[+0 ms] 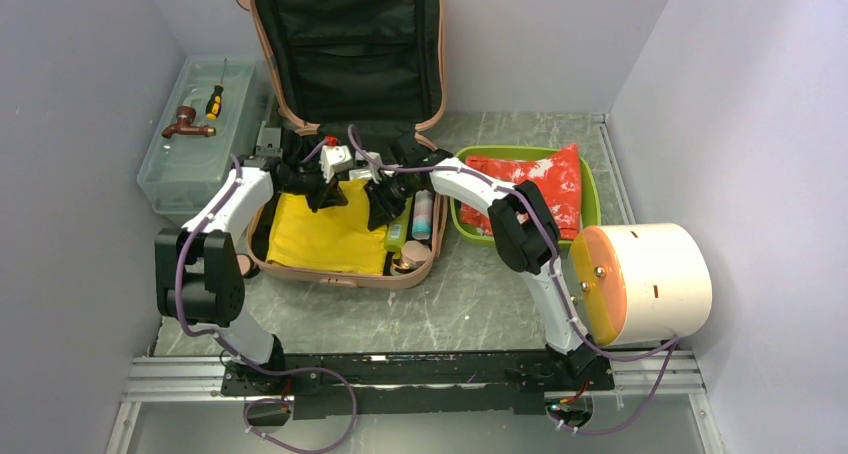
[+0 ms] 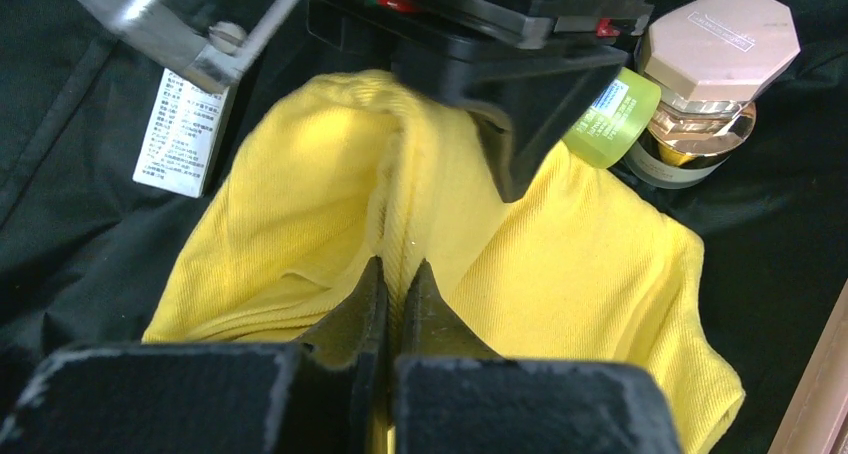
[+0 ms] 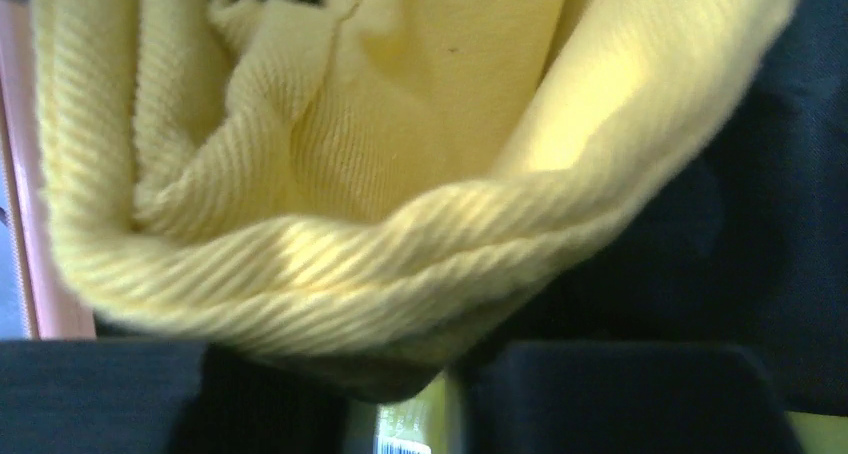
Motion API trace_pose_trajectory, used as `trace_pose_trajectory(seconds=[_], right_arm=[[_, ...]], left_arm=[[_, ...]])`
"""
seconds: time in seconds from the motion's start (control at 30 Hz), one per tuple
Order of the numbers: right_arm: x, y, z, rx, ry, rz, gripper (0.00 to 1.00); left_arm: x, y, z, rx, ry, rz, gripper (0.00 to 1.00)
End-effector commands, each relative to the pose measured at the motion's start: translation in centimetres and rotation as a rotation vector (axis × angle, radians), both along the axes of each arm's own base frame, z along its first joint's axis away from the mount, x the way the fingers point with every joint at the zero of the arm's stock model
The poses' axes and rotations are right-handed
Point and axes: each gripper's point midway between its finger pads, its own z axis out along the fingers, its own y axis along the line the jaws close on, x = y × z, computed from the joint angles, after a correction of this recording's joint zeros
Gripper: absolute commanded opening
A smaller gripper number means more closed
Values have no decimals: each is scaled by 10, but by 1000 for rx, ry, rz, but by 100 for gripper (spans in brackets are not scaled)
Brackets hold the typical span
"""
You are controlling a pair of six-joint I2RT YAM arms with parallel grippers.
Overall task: Open, take out, and arrange the luggage
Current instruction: Pick up the clothes from the luggage.
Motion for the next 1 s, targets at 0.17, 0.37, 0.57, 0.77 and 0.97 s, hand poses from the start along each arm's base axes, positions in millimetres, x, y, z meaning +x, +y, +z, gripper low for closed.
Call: trace_pose_trajectory(seconds=[0.17,0.37,0.57,0.77,0.97], right_arm=[[-14,-3,25,-8,36,58,0],[-8,-8,55,1,-6,31,0],[-4,-16,71,34,31,5,0],[-4,-27,119,104,-31,-2,0],[3,-63,175,158,-115,-46,0]], left_arm=[[-3,9,24,23,-47,35,69],[-22,24,68,14,-153,97,100],[-74,59,97,-13,-211,237,99],[-125,78,75,33,-196,355,99],[-164,60,79,-30,-157,304,99]])
